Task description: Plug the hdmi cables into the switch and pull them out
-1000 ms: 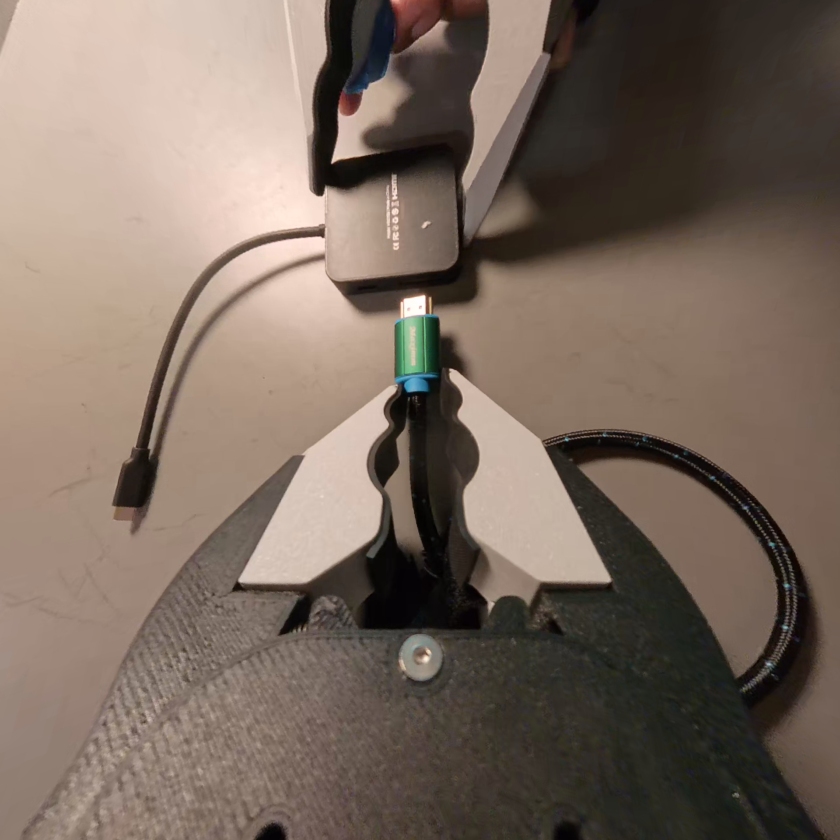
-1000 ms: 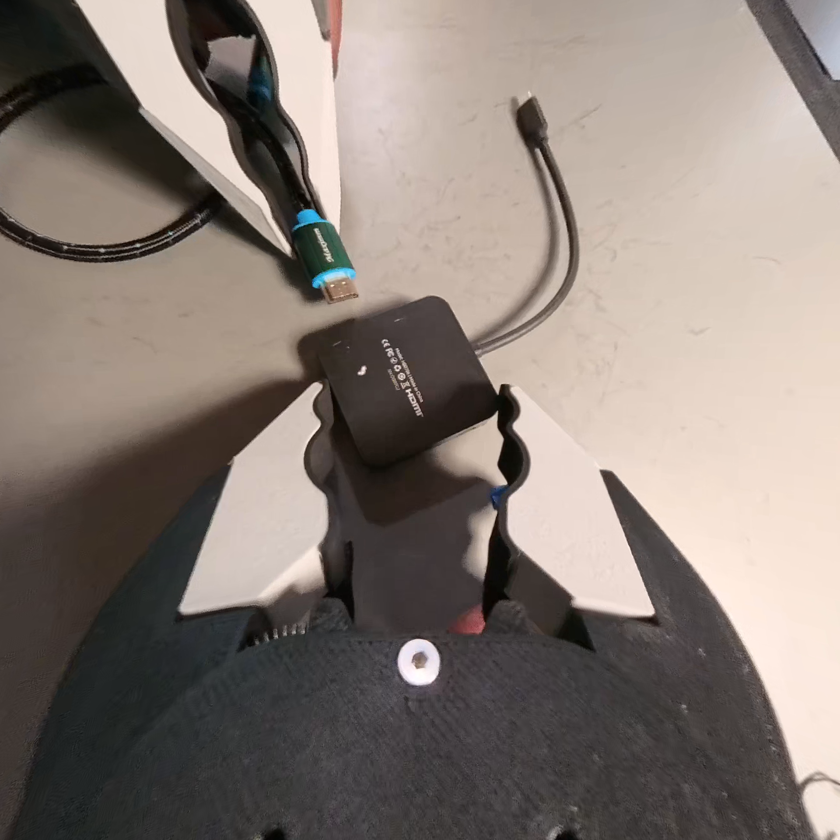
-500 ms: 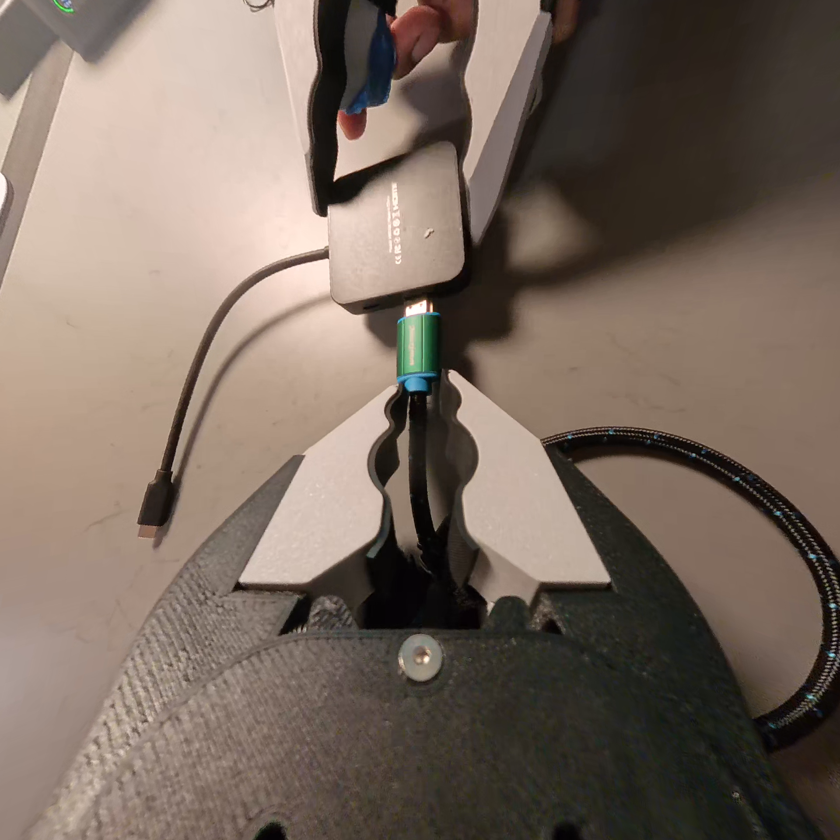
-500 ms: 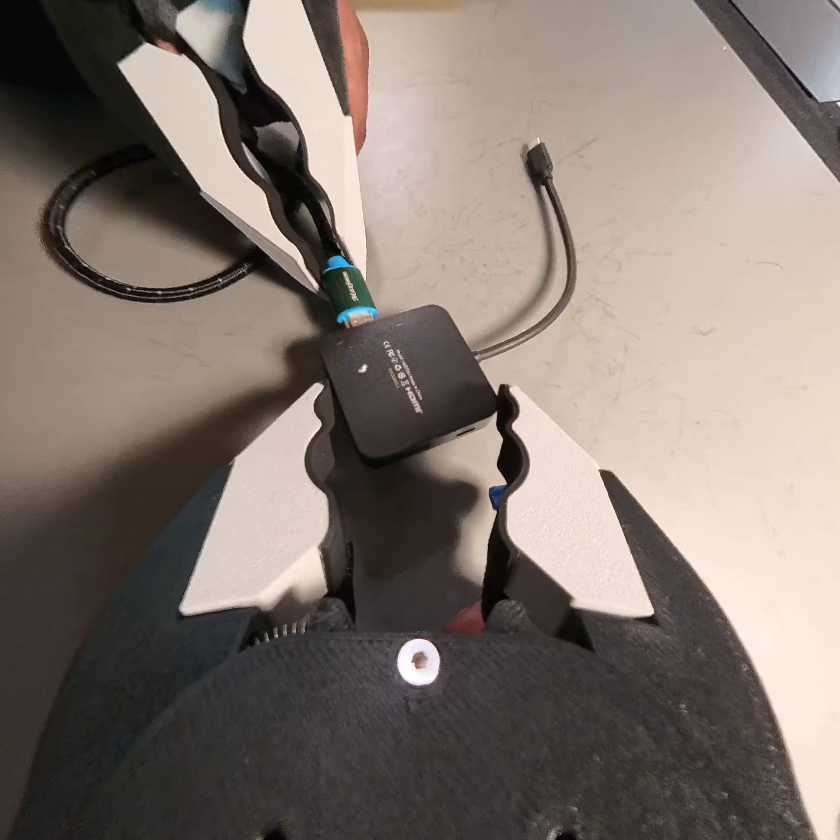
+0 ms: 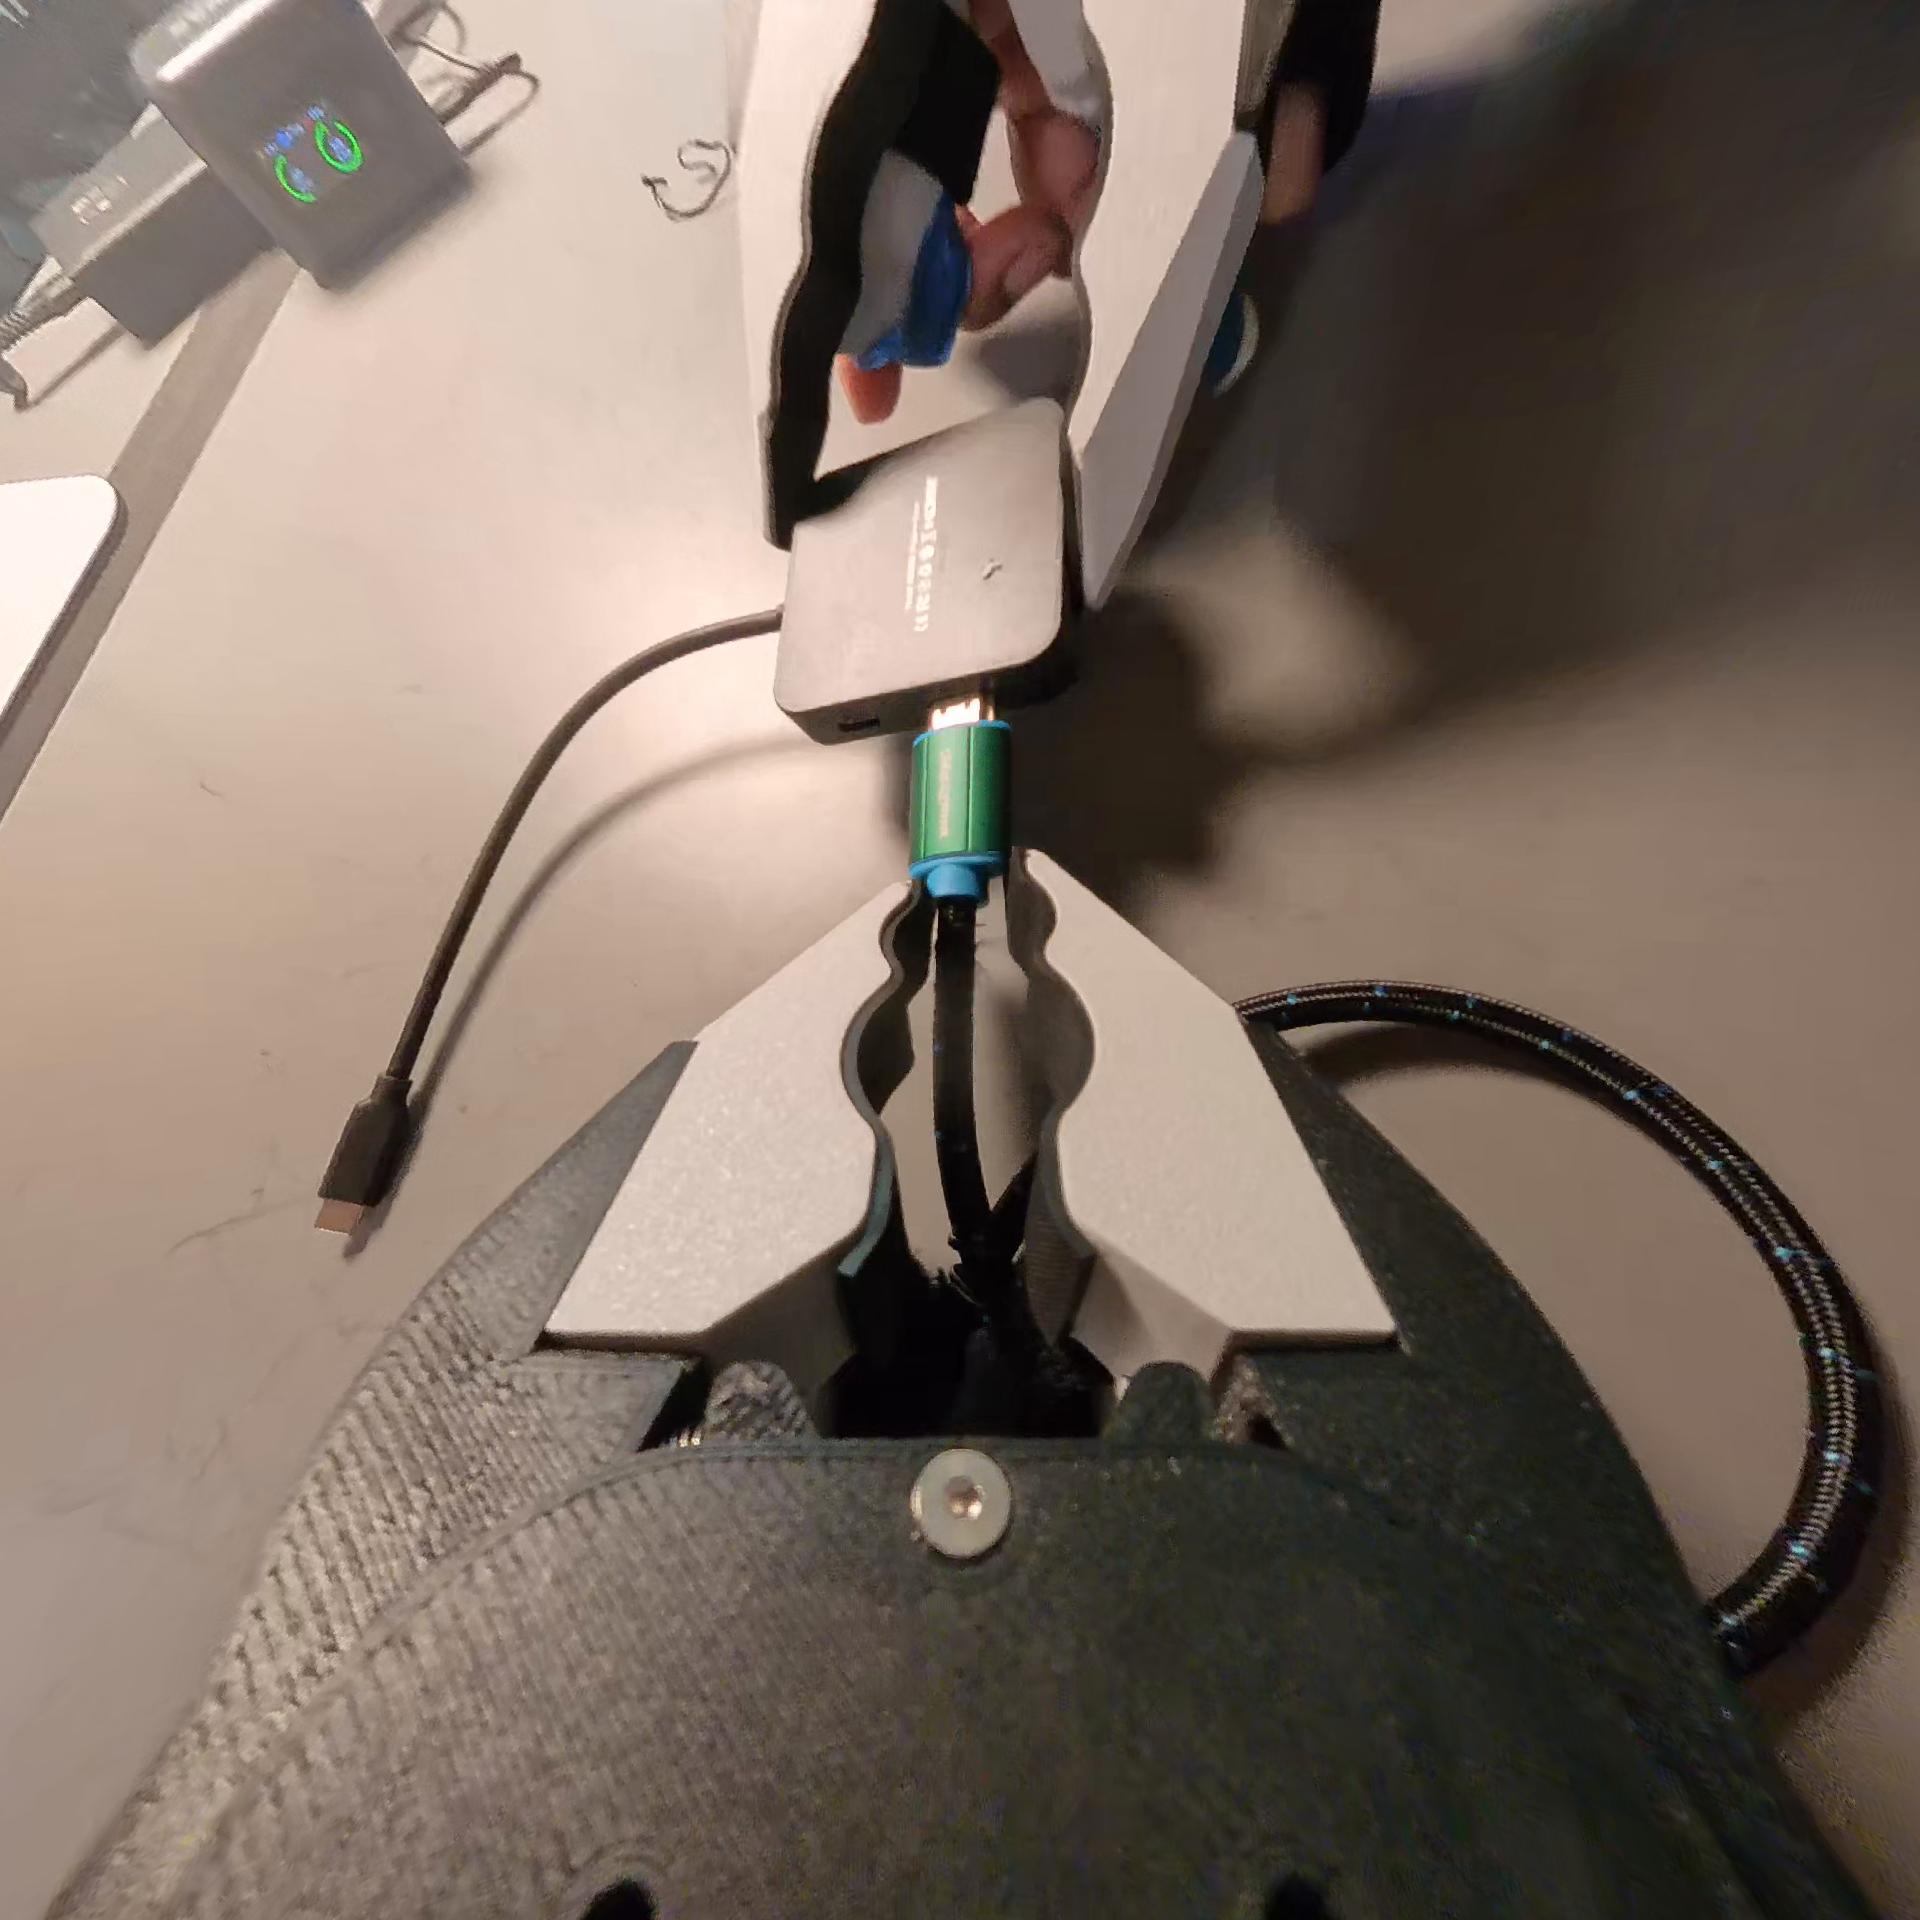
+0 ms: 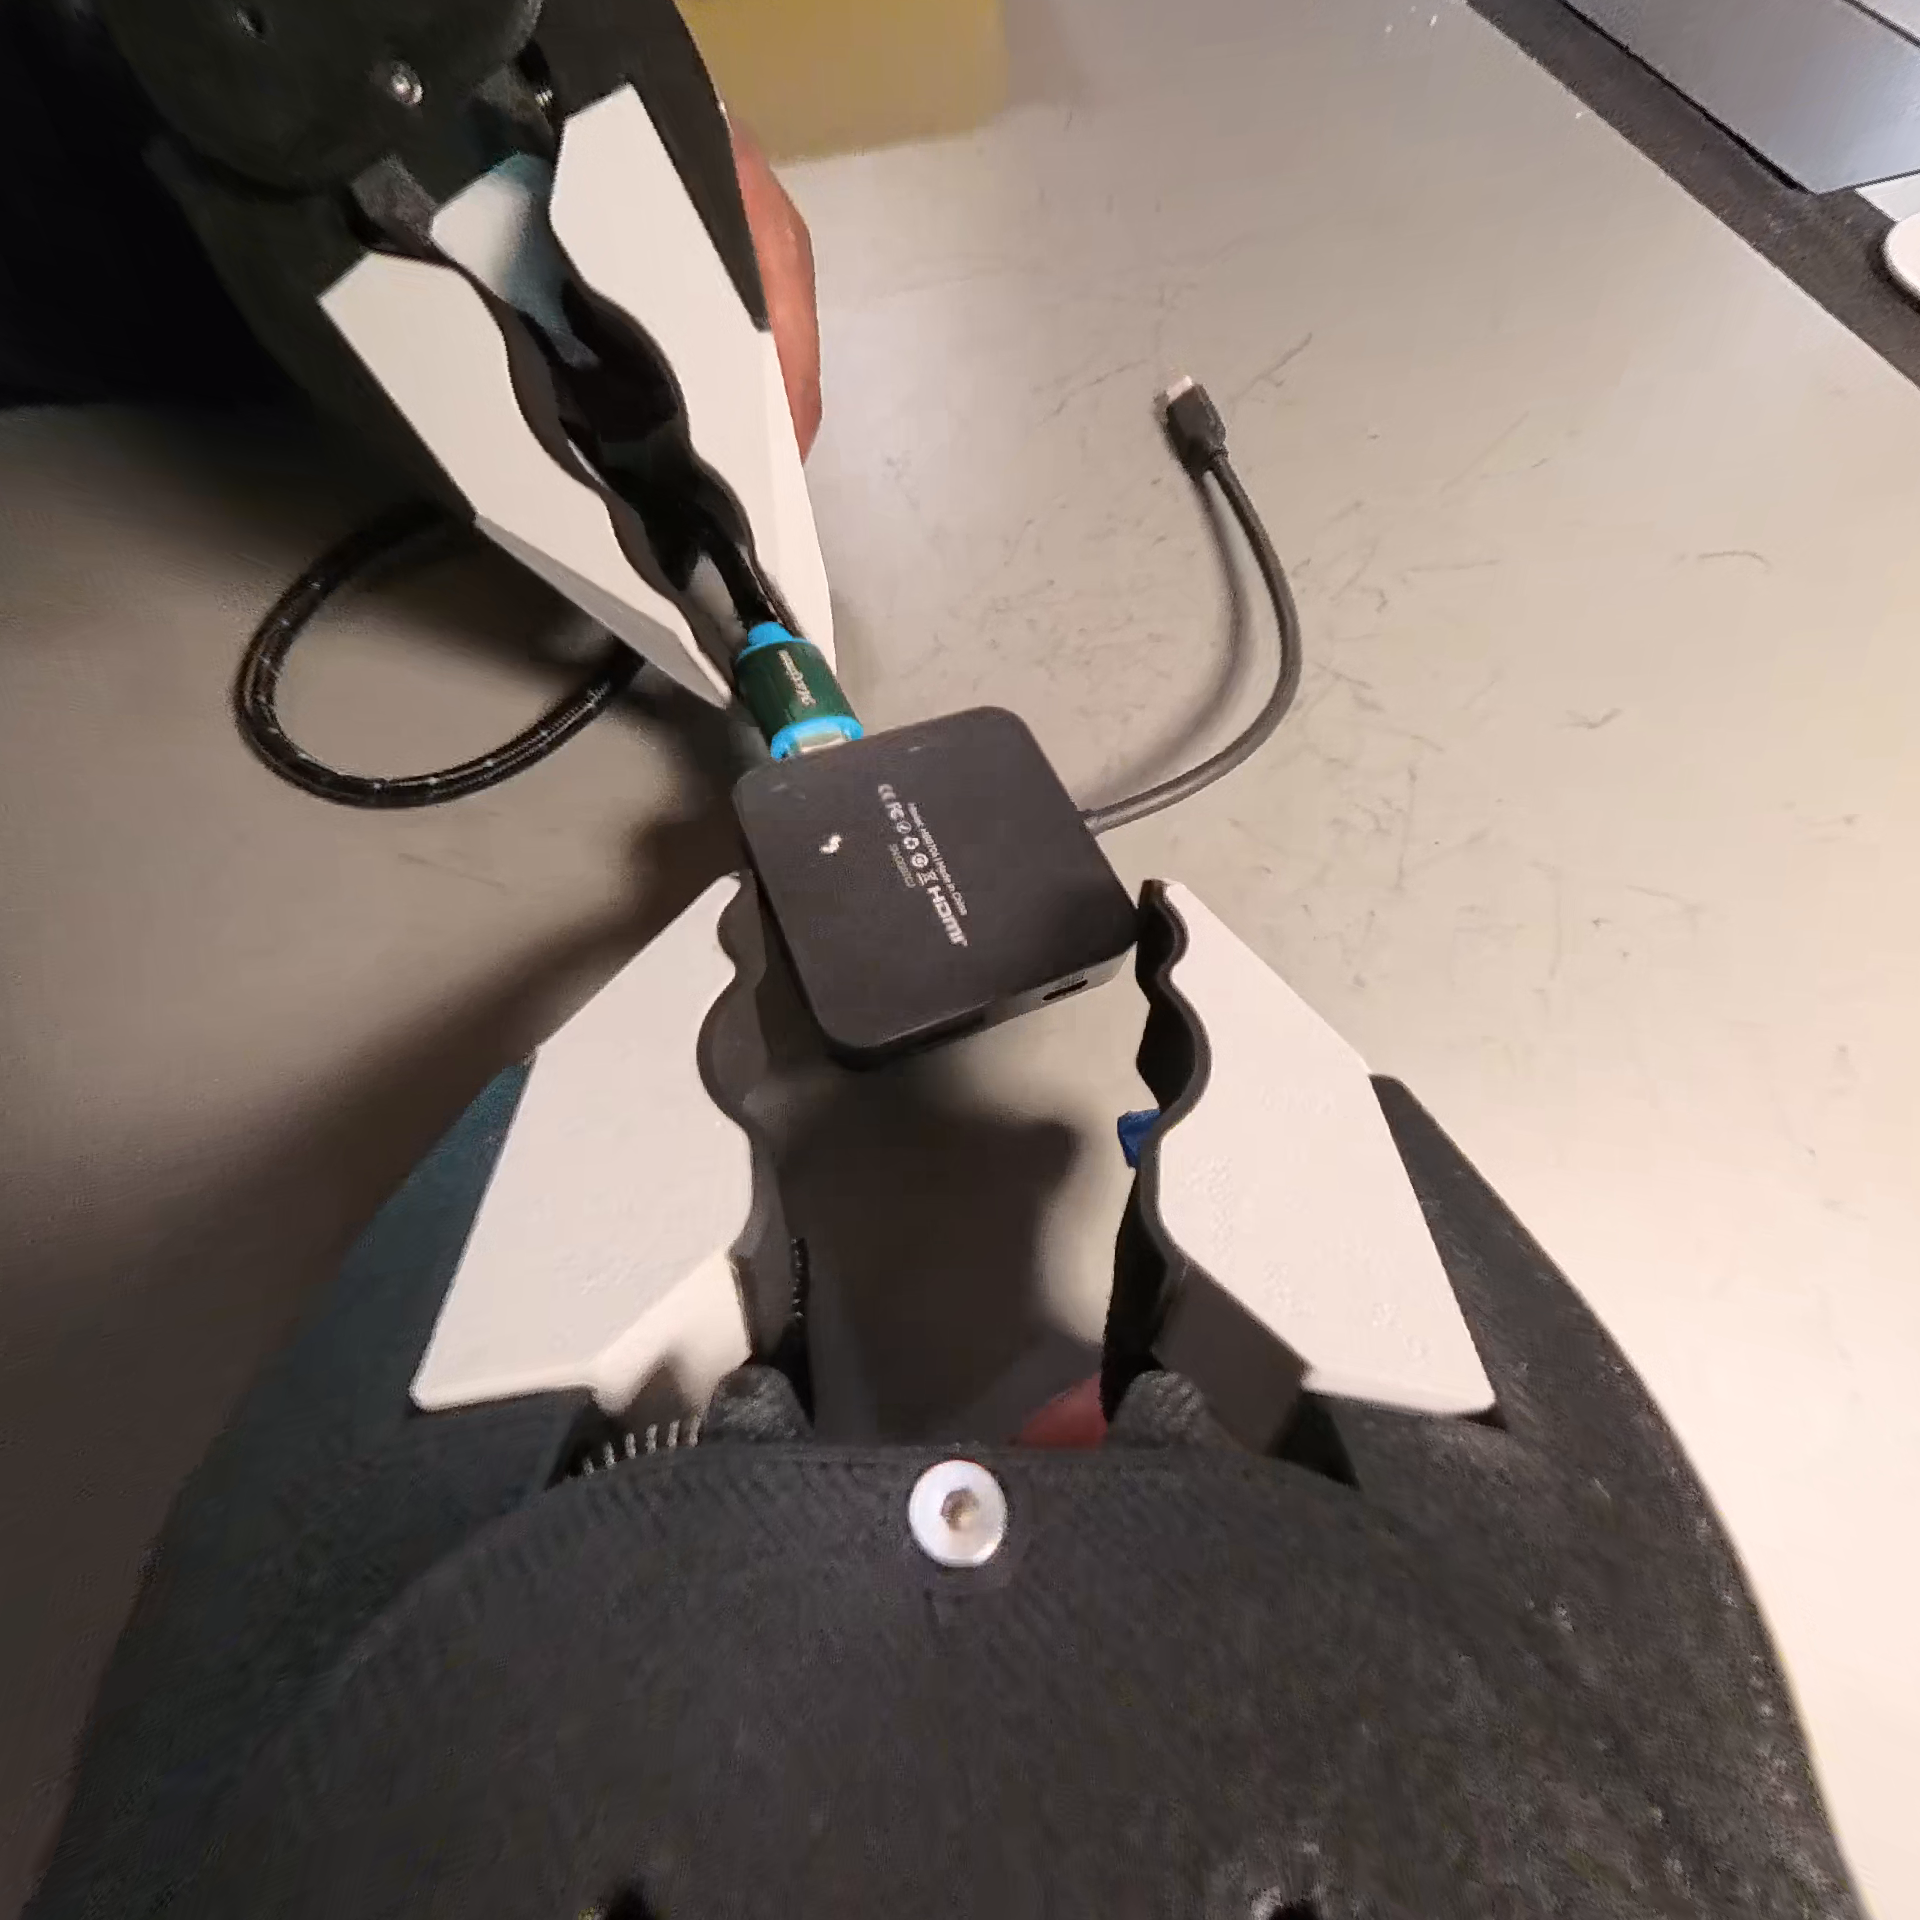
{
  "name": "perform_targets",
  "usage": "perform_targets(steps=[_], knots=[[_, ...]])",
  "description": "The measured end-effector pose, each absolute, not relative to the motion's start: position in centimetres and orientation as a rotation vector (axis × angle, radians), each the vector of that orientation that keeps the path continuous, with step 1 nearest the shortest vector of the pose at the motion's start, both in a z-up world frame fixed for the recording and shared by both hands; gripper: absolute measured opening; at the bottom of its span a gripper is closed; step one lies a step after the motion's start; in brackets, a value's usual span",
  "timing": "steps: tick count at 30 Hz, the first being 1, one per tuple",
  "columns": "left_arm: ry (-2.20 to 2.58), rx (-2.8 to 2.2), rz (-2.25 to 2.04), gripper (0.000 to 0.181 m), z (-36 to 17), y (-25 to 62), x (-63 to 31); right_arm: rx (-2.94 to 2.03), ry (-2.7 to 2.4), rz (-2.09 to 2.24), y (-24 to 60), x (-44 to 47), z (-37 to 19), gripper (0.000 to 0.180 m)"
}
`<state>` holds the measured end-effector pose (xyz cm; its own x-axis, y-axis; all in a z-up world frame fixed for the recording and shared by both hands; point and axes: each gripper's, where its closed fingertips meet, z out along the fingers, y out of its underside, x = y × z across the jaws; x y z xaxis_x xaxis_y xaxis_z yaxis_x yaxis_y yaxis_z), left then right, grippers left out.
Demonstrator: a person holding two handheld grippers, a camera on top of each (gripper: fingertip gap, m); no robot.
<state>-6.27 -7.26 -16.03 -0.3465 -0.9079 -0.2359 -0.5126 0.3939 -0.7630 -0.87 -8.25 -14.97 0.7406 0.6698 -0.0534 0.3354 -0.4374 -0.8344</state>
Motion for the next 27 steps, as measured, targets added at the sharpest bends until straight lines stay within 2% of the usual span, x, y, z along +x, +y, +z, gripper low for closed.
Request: perform_targets(steps=[5, 13, 18, 19, 20, 21, 22, 24, 27], knots=[[1.949, -1.212, -0.875, 0.015, -15.0, -7.5, -6.1, -2.034, -0.709, 0.539, -8.4, -1.1, -14.3, 0.075], [2.037, -1.177, -0.647, 0.015, -16.5, -7.4, -6.3, -2.08, -0.817, 0.314, -8.4, -1.0, -15.5, 0.075], [2.065, -1.181, -0.644, 0.014, -17.2, -7.8, -6.4, -2.056, -0.859, 0.252, -8.3, -1.7, -15.1, 0.076], [2.051, -1.189, -0.652, 0.014, -17.1, -7.6, -6.4, -2.033, -0.878, 0.297, -8.7, -2.4, -14.9, 0.073], [1.981, -1.218, -0.673, 0.015, -16.6, -7.1, -5.9, -1.985, -0.864, 0.365, -8.8, -3.5, -14.4, 0.03], [1.949, -1.24, -0.766, 0.014, -16.0, -7.6, -5.5, -1.967, -0.83, 0.386, -8.6, -4.2, -14.1, 0.026], [1.959, -1.253, -0.827, 0.015, -15.8, -8.2, -5.4, -1.991, -0.829, 0.349, -8.3, -4.1, -14.3, 0.027], [1.944, -1.264, -0.795, 0.015, -15.9, -7.9, -5.3, -2.012, -0.885, 0.22, -8.2, -3.2, -14.6, 0.053], [1.963, -1.272, -0.776, 0.015, -16.3, -7.7, -5.6, -2.045, -0.869, 0.235, -9.1, -1.6, -14.5, 0.06]])
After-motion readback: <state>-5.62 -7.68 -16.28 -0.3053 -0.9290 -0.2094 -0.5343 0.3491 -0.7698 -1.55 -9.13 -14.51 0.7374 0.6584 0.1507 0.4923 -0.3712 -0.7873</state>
